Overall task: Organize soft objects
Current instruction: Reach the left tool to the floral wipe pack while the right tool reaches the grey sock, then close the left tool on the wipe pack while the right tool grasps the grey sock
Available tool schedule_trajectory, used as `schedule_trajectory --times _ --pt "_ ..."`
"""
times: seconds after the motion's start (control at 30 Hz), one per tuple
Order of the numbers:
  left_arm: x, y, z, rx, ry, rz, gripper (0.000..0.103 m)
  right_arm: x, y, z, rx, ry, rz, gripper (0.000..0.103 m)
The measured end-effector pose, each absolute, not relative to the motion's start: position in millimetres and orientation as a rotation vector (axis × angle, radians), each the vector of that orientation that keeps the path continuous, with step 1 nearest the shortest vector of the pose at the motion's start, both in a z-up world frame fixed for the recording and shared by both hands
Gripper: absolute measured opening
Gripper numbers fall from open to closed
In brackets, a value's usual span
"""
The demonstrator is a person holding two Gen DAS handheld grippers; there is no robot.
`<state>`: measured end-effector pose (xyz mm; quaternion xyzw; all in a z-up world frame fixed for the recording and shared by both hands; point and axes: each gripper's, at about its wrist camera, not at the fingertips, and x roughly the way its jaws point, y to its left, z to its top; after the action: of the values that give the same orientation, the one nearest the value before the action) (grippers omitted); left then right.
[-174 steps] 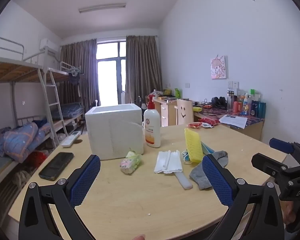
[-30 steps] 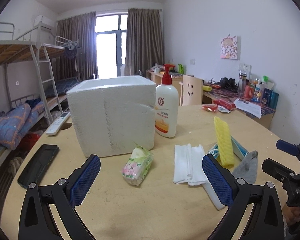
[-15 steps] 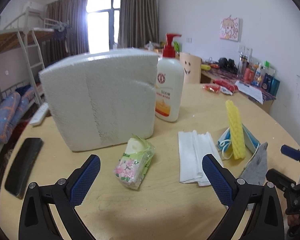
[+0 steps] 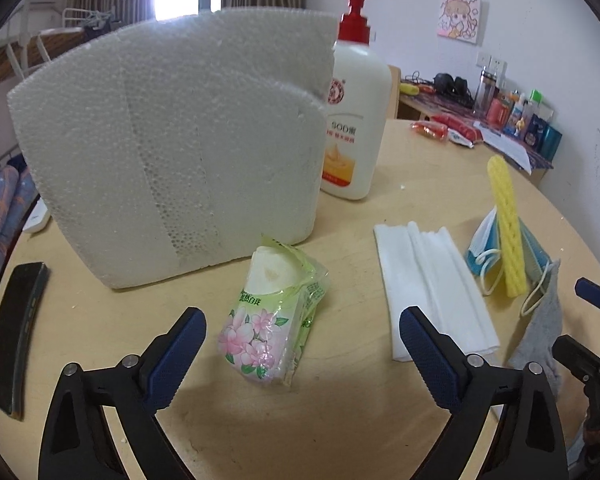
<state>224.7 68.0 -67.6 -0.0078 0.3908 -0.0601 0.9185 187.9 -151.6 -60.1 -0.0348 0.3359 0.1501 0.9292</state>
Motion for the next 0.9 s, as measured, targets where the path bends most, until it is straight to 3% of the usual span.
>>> schedule_trajectory --times 0.23,0.37,0.5,0.67,0.9 --pt "233.4 76.0 -76.6 -0.035 0.871 -0.132 0.072 190.2 -150.1 -62.8 -0.079 0.695 0.286 0.103" --pt "233.9 78.6 -80.5 -0.031 0.891 -0.127 0.064 189.7 -147.2 -63.3 -0.087 0.7 0.278 0.103" --pt "233.4 79.2 -79.9 -0.023 0.884 -0.123 0.045 189.0 -144.7 -64.3 -0.109 0.711 0.27 0.103" --pt "232.2 81.9 -79.4 -0.013 0.877 -0.122 0.041 193.8 -140.7 -69.4 -0.126 0.75 0.264 0.098" --pt "229.7 88.5 -78.9 -0.034 0.875 -0.133 0.037 199.7 -135.8 -79.5 -0.148 0.817 0.262 0.08"
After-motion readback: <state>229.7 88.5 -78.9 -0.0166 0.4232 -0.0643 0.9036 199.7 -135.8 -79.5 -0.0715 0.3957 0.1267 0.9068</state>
